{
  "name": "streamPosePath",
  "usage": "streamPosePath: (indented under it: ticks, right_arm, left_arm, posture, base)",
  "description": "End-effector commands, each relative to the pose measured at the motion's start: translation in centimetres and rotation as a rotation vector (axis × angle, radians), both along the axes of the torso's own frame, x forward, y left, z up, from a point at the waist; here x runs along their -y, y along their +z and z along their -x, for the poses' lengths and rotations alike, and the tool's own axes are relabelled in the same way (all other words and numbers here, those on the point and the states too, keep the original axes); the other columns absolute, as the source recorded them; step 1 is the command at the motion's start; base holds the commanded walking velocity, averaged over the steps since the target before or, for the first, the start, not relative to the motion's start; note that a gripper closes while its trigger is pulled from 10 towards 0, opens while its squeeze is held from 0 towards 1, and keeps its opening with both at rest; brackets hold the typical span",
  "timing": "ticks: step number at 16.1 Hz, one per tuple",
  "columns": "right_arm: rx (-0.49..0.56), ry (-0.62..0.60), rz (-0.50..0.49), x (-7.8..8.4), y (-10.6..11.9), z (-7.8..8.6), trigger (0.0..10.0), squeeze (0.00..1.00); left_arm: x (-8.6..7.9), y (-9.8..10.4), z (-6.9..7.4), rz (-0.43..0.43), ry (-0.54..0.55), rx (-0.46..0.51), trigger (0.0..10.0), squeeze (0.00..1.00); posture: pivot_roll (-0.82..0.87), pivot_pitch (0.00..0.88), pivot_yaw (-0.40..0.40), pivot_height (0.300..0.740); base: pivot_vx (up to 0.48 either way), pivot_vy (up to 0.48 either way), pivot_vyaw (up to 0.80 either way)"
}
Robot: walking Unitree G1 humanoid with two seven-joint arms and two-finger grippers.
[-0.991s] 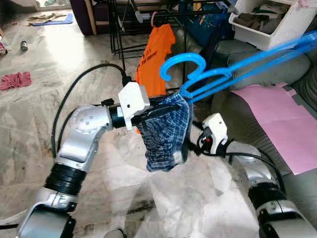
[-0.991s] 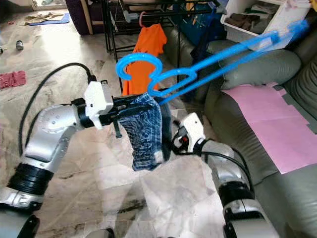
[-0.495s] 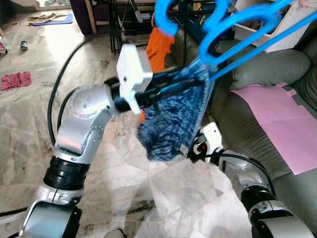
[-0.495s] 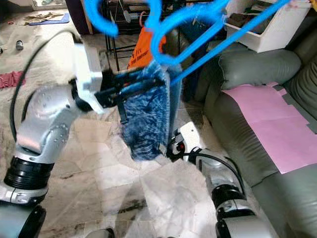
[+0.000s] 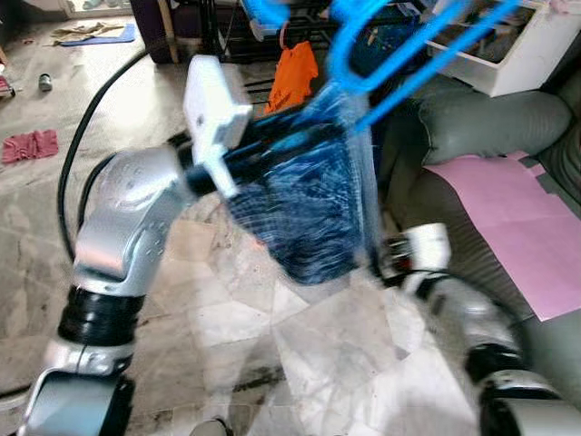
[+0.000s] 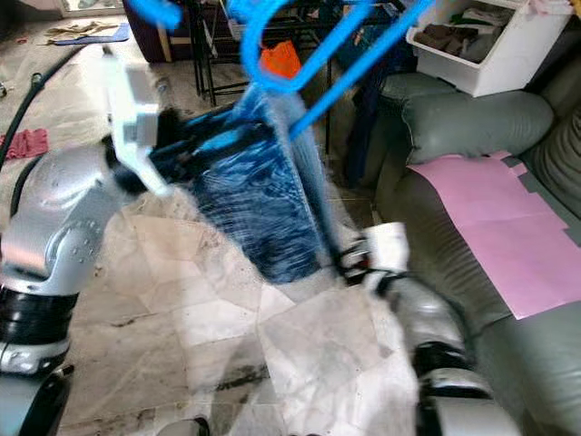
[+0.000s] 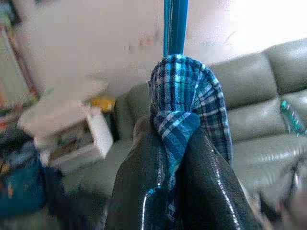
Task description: Hang hanger
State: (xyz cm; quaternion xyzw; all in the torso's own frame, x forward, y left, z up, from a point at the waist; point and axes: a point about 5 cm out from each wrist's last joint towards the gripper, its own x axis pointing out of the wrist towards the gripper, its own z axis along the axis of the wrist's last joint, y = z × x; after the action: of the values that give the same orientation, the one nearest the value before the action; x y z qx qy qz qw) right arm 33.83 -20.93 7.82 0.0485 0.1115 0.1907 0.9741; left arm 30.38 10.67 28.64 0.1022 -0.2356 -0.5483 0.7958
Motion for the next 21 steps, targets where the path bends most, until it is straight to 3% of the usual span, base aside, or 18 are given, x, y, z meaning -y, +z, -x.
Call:
streamPosePath:
  ticks: [1,4,6,11,13,16,18,21]
  right_arm:
    - [0.005,-0.066,-0.025,1.3,0.4,0.0,0.0,0.00]
    - [0.046,-0.103,0.015,3.7,1.9,-0.1,0.0,0.00]
    - [0.051,-0.088,0.035,3.5,2.1,-0.1,0.0,0.00]
    - [0.146,-0.078,0.044,3.5,5.4,-1.5,0.0,0.00]
    - [0.218,-0.168,0.036,4.7,8.6,-2.8,0.0,0.00]
    - [0.306,-0.299,-0.002,5.7,12.4,-4.1,0.0,0.00]
    - [0.322,-0.272,-0.015,4.9,13.4,-4.7,0.0,0.00]
    - [0.257,-0.153,-0.020,3.0,11.2,-4.4,0.0,0.00]
  left_arm:
    - [-0.6,0.1,0.1,-0.004,0.014,0.035,0.0,0.00]
    - [-1.6,-1.8,-0.4,-0.017,0.057,-0.021,0.0,0.00]
    - [-1.7,-2.2,-0.6,-0.019,0.064,-0.030,0.0,0.00]
    - [-3.1,-6.5,-0.3,-0.076,0.090,-0.157,0.0,0.00]
    - [-4.2,-9.5,0.0,-0.113,0.115,-0.253,0.0,0.00]
    - [-4.3,-11.9,0.8,-0.124,0.125,-0.316,0.0,0.00]
    - [-4.4,-13.4,1.1,-0.127,0.134,-0.363,0.0,0.00]
    - [-4.0,-12.7,1.0,-0.133,0.126,-0.316,0.0,0.00]
  posture:
    - [0.09,0.120,-0.094,0.740]
    - [0.07,0.118,-0.095,0.740]
    - [0.07,0.117,-0.098,0.740]
    - [0.07,0.120,-0.097,0.740]
    - [0.06,0.119,-0.097,0.740]
    - [0.05,0.115,-0.100,0.740]
    - [0.05,0.113,-0.105,0.740]
    - [0.06,0.111,-0.112,0.740]
  base:
    - [0.000,0.000,0.00]
    - [0.000,0.000,0.00]
    - [0.000,0.000,0.00]
    - [0.000,0.000,0.00]
    - [0.000,0.000,0.00]
    - [0.000,0.000,0.00]
    - [0.000,0.000,0.00]
    - [0.000,0.000,0.00]
